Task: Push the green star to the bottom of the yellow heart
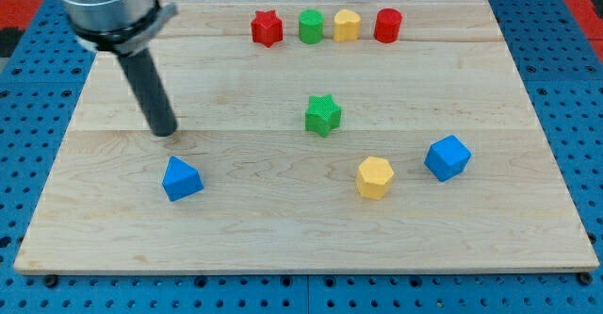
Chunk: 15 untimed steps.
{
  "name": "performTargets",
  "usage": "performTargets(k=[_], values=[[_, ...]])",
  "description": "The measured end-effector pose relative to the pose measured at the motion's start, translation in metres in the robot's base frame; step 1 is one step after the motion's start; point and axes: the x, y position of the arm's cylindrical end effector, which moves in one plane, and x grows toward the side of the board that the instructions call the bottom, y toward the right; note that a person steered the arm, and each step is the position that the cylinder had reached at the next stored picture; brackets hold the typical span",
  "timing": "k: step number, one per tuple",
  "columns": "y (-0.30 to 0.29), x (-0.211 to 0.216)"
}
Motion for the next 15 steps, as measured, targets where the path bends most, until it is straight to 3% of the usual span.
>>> performTargets(k=[2,4,8,11,14,15], values=[[0.108,0.001],[0.162,0.001],[0.185,-0.013],[0.237,-0.034],[0.201,-0.021],[0.202,-0.038]])
